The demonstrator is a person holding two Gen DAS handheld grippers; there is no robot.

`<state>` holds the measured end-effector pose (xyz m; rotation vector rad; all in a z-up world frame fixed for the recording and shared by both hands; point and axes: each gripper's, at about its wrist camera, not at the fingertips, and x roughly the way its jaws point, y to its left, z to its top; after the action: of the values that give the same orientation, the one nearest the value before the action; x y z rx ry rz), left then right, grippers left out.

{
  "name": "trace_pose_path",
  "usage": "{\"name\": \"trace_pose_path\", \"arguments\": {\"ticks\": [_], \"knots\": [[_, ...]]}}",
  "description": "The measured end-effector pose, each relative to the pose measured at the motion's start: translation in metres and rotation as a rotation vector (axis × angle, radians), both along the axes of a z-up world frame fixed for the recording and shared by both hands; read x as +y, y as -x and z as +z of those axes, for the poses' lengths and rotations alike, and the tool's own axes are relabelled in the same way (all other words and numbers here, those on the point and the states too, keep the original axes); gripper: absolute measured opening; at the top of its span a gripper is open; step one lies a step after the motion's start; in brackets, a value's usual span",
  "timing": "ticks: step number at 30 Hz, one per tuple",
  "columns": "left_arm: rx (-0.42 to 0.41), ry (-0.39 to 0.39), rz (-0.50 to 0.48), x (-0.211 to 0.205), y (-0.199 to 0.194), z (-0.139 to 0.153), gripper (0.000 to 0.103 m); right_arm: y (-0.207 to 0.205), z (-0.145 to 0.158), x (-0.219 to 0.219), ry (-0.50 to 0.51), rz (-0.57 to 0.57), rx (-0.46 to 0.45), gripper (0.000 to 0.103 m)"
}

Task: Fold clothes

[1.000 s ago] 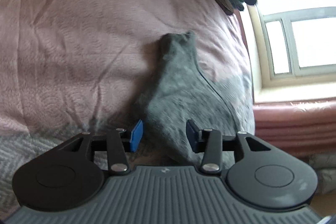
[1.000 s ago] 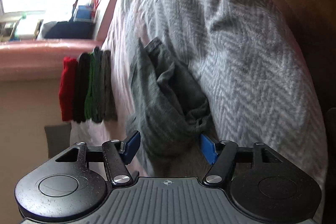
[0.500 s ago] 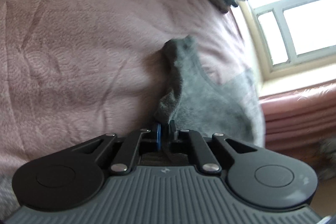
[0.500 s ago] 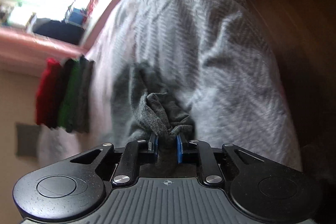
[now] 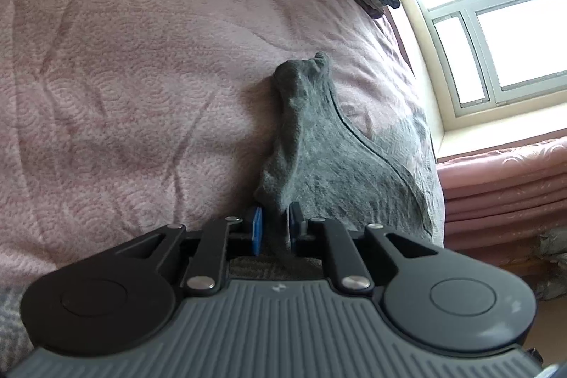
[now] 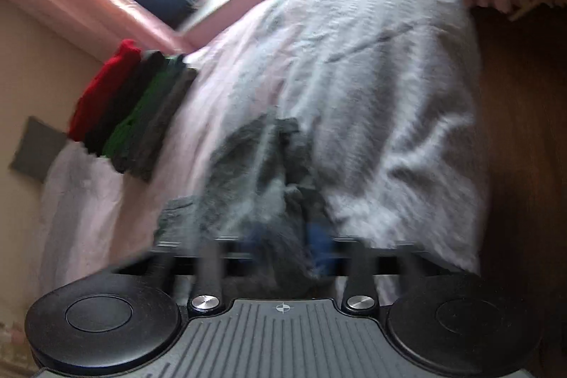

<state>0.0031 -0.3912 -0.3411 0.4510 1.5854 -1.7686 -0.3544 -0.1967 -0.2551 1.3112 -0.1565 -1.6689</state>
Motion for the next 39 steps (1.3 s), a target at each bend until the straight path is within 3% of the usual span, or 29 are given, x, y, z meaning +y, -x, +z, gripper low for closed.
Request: {"name": "trace_pose_path", "arguments": {"ticks": [3, 9, 11, 13, 19, 21, 28, 29, 32, 35, 36, 38, 39], "knots": [[-0.006, 0.009, -0.009, -0.002, 0.001, -0.002, 0.005, 0.005, -0.006, 0.005, 0.014, -0.018, 0.020, 0.003], [-0.029, 0.003, -0.025, -0.003, 0.004, -0.005, 0.005, 0.011, -0.017, 0.012, -0.095, -0.039, -0.073, 0.004], [-0.025, -0.007, -0.023, -0.004, 0.003, -0.004, 0.006, 0.017, -0.014, 0.007, -0.096, -0.029, -0.083, 0.019], [-0.026, -0.007, -0.029, -0.006, 0.004, -0.003, 0.006, 0.028, -0.013, -0.004, -0.063, -0.011, -0.087, 0.046], [-0.025, -0.013, -0.034, -0.008, 0.006, -0.004, 0.006, 0.057, -0.015, -0.035, 0.022, 0.028, -0.125, 0.046], [-0.020, -0.021, -0.024, -0.007, 0.005, -0.006, 0.006, 0.065, -0.031, -0.042, 0.031, 0.021, -0.197, 0.030], [-0.011, -0.032, -0.013, -0.007, 0.003, -0.008, 0.006, 0.065, -0.046, -0.038, 0.085, -0.007, -0.306, 0.027], [-0.011, -0.032, -0.013, -0.008, 0.004, -0.008, 0.006, 0.064, -0.046, -0.040, 0.078, -0.015, -0.284, 0.000], [-0.023, -0.019, -0.021, -0.008, 0.006, -0.007, 0.009, 0.061, -0.041, -0.043, 0.016, -0.023, -0.162, 0.000], [-0.041, -0.018, -0.027, -0.009, 0.005, -0.006, 0.010, 0.049, -0.034, -0.050, -0.065, 0.037, -0.059, 0.001], [-0.044, -0.018, -0.023, -0.009, 0.003, -0.004, 0.010, 0.044, -0.029, -0.052, -0.087, 0.053, -0.007, 0.006], [-0.066, -0.001, -0.004, -0.008, -0.002, 0.006, 0.010, 0.034, -0.010, -0.050, -0.119, 0.056, 0.114, 0.030], [-0.086, 0.017, 0.012, -0.007, -0.006, 0.013, 0.010, 0.028, 0.001, -0.047, -0.121, 0.055, 0.177, 0.033]]}}
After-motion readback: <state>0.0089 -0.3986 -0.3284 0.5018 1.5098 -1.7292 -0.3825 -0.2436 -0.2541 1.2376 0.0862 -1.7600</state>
